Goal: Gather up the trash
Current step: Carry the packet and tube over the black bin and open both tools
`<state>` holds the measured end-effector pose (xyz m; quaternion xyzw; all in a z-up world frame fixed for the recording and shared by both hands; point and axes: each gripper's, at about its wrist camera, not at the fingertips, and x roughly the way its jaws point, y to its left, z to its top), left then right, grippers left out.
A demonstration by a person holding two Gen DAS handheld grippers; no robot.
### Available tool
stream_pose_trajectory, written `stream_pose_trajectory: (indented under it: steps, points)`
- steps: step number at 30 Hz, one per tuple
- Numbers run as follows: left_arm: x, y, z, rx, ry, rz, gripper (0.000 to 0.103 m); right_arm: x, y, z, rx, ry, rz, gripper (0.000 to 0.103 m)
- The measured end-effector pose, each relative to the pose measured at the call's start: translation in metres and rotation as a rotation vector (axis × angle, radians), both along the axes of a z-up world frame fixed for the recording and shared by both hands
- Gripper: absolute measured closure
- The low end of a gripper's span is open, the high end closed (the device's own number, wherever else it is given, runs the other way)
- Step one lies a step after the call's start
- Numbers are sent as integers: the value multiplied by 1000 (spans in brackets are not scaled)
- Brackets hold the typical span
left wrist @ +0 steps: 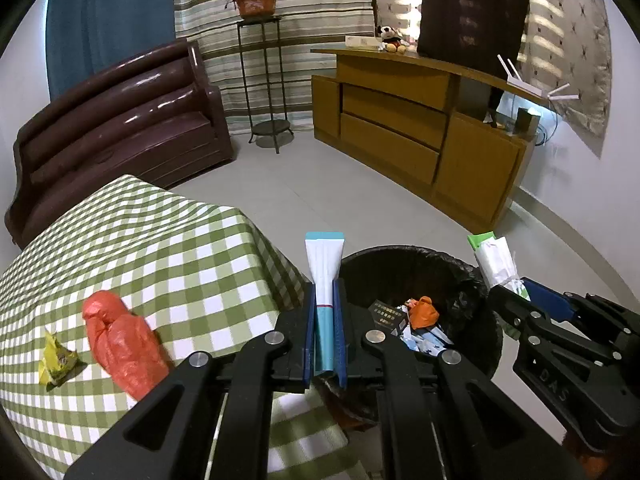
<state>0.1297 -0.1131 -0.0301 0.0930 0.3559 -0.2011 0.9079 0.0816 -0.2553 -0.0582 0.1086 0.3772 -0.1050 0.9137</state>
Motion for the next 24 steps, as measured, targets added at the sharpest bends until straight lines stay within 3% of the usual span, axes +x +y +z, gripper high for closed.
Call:
stream_pose_trajectory:
  steps: [24]
  points:
    - [23,-35,-15,56,47,-21,93,16,-19,-14,28,11,-24,73]
